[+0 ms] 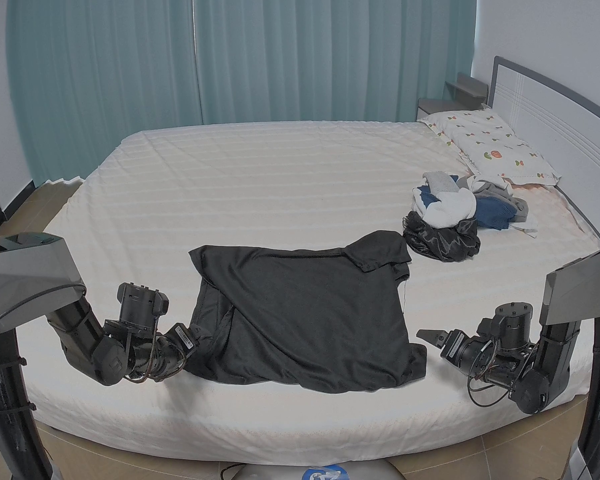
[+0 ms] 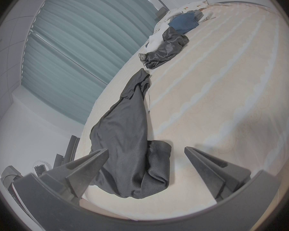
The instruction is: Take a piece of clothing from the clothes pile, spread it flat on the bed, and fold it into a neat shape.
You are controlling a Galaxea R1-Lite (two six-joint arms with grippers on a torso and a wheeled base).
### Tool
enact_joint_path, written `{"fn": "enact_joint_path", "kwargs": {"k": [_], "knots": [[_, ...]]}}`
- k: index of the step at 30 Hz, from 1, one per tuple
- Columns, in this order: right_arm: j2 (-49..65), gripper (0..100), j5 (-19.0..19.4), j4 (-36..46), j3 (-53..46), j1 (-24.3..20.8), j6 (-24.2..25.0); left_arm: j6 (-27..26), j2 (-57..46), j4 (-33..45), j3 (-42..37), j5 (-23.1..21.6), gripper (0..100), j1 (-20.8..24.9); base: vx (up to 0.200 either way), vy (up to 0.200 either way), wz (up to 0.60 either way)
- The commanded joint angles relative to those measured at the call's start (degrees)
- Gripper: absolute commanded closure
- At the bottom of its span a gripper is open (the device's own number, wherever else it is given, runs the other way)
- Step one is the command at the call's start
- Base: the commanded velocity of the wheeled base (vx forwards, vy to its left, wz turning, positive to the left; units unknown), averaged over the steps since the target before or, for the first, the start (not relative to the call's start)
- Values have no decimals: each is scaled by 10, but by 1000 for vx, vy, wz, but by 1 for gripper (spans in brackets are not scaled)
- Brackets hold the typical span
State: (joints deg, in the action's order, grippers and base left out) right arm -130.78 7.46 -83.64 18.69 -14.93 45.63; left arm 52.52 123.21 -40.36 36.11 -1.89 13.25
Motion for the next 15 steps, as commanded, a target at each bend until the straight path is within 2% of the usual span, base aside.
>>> {"fn": "enact_joint_path", "kwargs": {"k": [1,8,9,15], "knots": [[-5,0,0,0,-1,-1,0,0,18,1,5,0,0,2,0,0,0],[-14,0,2,0,0,0,-1,-22,38,0,21,8,0,14,0,0,0],[-15,0,1,0,0,0,-1,-32,38,2,22,12,100,15,0,0,0],[-16,0,3,1,0,0,-1,-37,45,2,26,32,100,15,0,0,0]]}}
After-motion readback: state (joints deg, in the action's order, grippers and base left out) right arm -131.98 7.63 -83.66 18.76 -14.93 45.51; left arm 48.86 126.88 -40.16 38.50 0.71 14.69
